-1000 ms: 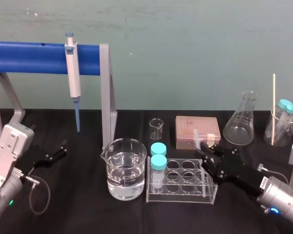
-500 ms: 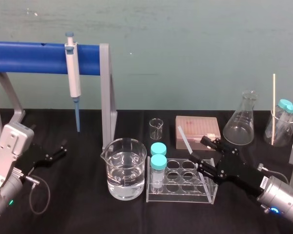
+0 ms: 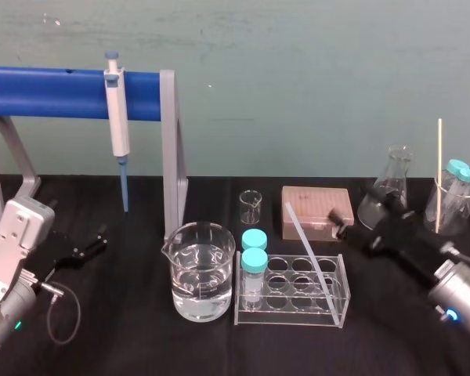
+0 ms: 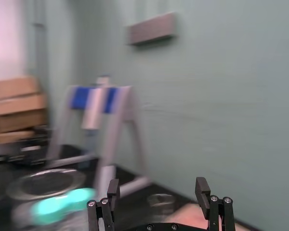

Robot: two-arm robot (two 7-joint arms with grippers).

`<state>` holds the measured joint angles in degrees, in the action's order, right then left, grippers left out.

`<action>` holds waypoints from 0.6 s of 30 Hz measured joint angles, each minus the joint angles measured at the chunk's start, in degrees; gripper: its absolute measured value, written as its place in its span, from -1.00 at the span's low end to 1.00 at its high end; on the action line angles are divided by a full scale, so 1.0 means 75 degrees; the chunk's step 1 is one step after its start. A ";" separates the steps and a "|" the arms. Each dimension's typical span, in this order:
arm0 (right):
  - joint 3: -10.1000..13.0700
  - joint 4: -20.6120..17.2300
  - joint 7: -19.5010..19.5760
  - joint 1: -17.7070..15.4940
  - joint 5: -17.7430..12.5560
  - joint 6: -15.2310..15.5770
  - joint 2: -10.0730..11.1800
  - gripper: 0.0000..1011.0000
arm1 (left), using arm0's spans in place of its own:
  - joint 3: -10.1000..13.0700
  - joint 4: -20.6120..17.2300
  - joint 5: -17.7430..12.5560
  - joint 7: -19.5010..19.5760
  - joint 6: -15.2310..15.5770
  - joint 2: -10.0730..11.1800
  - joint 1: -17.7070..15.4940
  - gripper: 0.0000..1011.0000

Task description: Pick up the stirring rod with one hand, then place it down.

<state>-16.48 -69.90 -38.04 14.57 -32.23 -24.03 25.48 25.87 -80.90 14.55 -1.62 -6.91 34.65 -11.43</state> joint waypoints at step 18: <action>0.0608 -0.0423 0.3989 -0.0611 0.2225 0.2200 -0.0414 0.99 | -0.0001 0.0000 0.0000 0.0000 0.0000 0.0000 0.0000 0.98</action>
<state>-11.92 -73.08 -8.13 9.99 -15.55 -7.53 22.38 25.86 -80.90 14.55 -1.62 -6.91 34.64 -11.43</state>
